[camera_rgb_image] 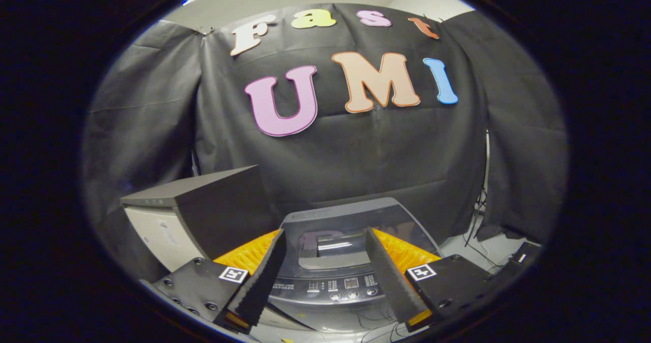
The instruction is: Put the clothes into the washing machine and then close the washing machine lid.
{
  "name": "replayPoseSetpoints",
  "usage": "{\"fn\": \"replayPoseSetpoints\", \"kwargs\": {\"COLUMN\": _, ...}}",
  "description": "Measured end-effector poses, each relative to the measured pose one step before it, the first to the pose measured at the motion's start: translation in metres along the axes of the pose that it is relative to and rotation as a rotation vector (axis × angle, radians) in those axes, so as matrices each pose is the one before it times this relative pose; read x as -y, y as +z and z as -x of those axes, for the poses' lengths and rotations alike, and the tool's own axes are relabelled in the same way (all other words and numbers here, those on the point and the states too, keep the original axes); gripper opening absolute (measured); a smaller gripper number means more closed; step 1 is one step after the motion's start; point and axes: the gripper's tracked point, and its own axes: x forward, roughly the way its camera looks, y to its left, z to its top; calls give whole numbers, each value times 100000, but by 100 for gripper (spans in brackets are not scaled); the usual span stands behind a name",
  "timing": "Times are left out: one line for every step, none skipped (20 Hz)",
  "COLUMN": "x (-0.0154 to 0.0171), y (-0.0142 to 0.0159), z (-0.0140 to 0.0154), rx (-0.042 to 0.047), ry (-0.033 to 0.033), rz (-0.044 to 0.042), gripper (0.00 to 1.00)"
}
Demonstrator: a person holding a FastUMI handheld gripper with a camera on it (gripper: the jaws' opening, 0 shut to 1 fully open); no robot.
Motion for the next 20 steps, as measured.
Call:
{"fn": "replayPoseSetpoints", "kwargs": {"x": 33, "y": 210, "z": 981, "rx": 449, "ry": 918, "rz": -2287, "gripper": 98}}
{"fn": "replayPoseSetpoints", "kwargs": {"x": -477, "y": 275, "z": 973, "rx": 580, "ry": 2119, "rz": -1850, "gripper": 98}}
{"fn": "replayPoseSetpoints", "kwargs": {"x": -631, "y": 16, "z": 716, "rx": 104, "ry": 3296, "rz": 8, "gripper": 97}}
{"fn": "replayPoseSetpoints", "kwargs": {"x": -281, "y": -116, "z": 901, "rx": 248, "ry": 1991, "rz": 1772, "gripper": 97}}
{"fn": "replayPoseSetpoints", "kwargs": {"x": 257, "y": 165, "z": 961, "rx": 883, "ry": -321, "rz": 2627, "gripper": 97}}
{"fn": "replayPoseSetpoints", "kwargs": {"x": 364, "y": -245, "z": 896, "rx": -279, "ry": 190, "rz": 3622, "gripper": 97}}
{"fn": "replayPoseSetpoints", "kwargs": {"x": 277, "y": -229, "z": 690, "rx": 92, "ry": 64, "rz": 3091, "gripper": 97}}
{"fn": "replayPoseSetpoints", "kwargs": {"x": 161, "y": -128, "z": 756, "rx": 371, "ry": 1016, "rz": 2715, "gripper": 97}}
{"fn": "replayPoseSetpoints", "kwargs": {"x": 104, "y": 2, "z": 625, "rx": 889, "ry": 1166, "rz": 1586, "gripper": 97}}
{"fn": "replayPoseSetpoints", "kwargs": {"x": 232, "y": 11, "z": 702, "rx": 1229, "ry": 379, "rz": 1537, "gripper": 97}}
{"fn": "replayPoseSetpoints", "kwargs": {"x": -67, "y": 52, "z": 536, "rx": 477, "ry": 2070, "rz": 1348, "gripper": 98}}
{"fn": "replayPoseSetpoints", "kwargs": {"x": -265, "y": -6, "z": 392, "rx": 634, "ry": 2671, "rz": 1625, "gripper": 97}}
{"fn": "replayPoseSetpoints", "kwargs": {"x": -226, "y": 97, "z": 496, "rx": 830, "ry": 3726, "rz": 1603, "gripper": 97}}
{"fn": "replayPoseSetpoints", "kwargs": {"x": 19, "y": 52, "z": 517, "rx": 377, "ry": 2387, "rz": 176, "gripper": 98}}
{"fn": "replayPoseSetpoints", "kwargs": {"x": 374, "y": 54, "z": 619, "rx": -66, "ry": 1019, "rz": 69, "gripper": 98}}
{"fn": "replayPoseSetpoints", "kwargs": {"x": 630, "y": 188, "z": 748, "rx": 361, "ry": -15, "rz": 299, "gripper": 98}}
{"fn": "replayPoseSetpoints", "kwargs": {"x": 581, "y": 219, "z": 579, "rx": 927, "ry": -675, "rz": 1284, "gripper": 98}}
{"fn": "replayPoseSetpoints", "kwargs": {"x": 382, "y": 735, "z": 407, "rx": 2194, "ry": -799, "rz": 2330, "gripper": 98}}
{"fn": "replayPoseSetpoints", "kwargs": {"x": 462, "y": 548, "z": 113, "rx": 133, "ry": -1529, "rz": 2185, "gripper": 98}}
{"fn": "replayPoseSetpoints", "kwargs": {"x": -29, "y": -36, "z": 378, "rx": 739, "ry": 570, "rz": 3027, "gripper": 98}}
